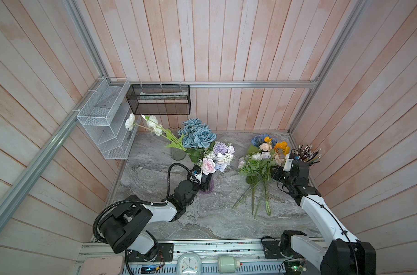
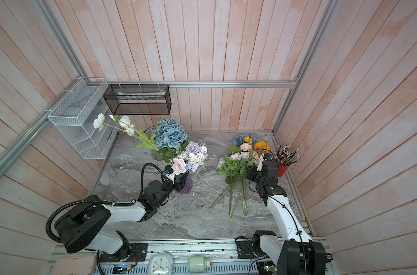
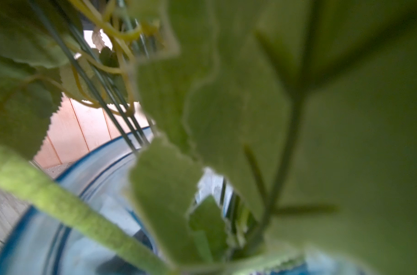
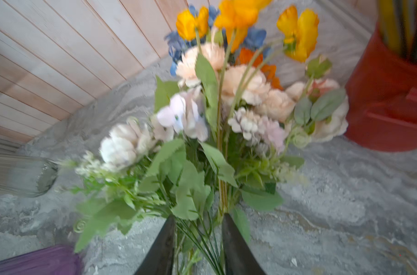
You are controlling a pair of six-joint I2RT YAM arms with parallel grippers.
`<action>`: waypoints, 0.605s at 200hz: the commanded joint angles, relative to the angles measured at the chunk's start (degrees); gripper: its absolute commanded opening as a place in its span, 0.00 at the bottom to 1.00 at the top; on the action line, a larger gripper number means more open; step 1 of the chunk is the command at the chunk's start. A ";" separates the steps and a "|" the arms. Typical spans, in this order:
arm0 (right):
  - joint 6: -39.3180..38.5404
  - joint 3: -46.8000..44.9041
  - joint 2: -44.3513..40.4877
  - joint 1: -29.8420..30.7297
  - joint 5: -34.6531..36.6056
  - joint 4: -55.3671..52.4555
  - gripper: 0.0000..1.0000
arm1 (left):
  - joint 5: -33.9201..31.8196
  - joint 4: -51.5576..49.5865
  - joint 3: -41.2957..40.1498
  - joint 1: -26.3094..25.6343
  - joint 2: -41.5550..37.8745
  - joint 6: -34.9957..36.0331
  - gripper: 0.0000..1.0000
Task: Arrange flowers in a vase
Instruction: Pick up the flower from the flowers.
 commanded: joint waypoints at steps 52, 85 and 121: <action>1.40 -3.10 6.65 -0.32 -1.05 2.80 0.27 | -0.51 -7.88 0.07 -0.26 2.29 -1.44 0.00; 0.76 -2.40 9.95 -0.50 -0.11 4.58 0.27 | -0.58 -8.05 0.17 -0.26 2.41 -1.43 0.00; 0.22 -1.61 12.88 -0.63 -1.82 6.12 0.20 | -0.93 -7.96 -0.16 -0.29 2.22 -1.47 0.00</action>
